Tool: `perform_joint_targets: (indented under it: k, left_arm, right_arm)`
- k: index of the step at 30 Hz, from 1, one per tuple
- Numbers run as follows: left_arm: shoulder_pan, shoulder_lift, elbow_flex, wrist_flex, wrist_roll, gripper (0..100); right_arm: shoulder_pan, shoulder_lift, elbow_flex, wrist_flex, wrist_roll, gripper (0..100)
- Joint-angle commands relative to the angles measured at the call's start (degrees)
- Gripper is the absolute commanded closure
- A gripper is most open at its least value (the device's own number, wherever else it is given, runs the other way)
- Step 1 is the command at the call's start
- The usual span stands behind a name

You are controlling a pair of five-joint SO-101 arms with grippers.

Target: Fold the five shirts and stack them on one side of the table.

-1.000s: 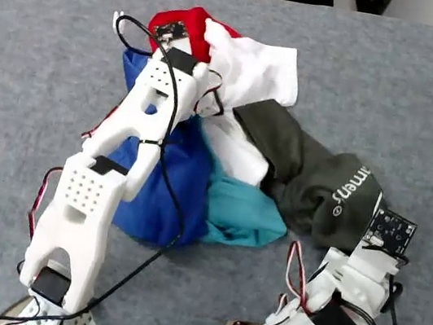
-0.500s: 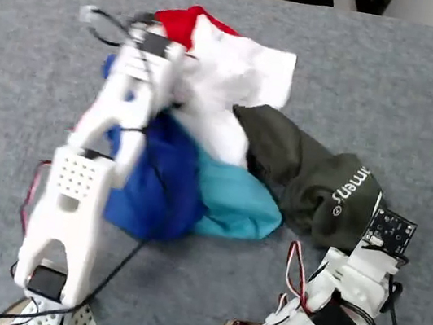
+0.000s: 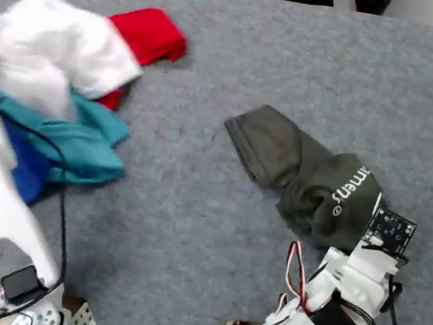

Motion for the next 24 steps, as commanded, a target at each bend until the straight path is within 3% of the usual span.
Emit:
perform_joint_targets:
  k: [1, 12, 16, 19, 24]
  left_arm:
    - [-4.4, -1.6, -5.6, 0.4, -0.6, 98]
    - [-1.6, -5.1, -5.6, 1.1, 1.8, 97]
    - [2.9, -9.4, -5.6, 1.0, 4.5, 83]
    - [8.4, -11.7, -5.5, 1.0, 11.6, 68]
    - [19.3, -15.8, -5.2, 1.0, 13.4, 67]
  right_arm:
    - [-1.2, -5.8, 0.1, 0.2, 0.5, 68.4]
    - [-3.1, -5.6, 0.1, 0.1, 0.6, 68.4]
    - [-4.6, -5.6, 0.1, 0.0, 0.6, 68.4]
    - [-6.1, -5.5, 0.1, 0.0, 0.6, 68.4]
    - [-6.7, -5.5, 0.1, 0.0, 0.6, 68.4]
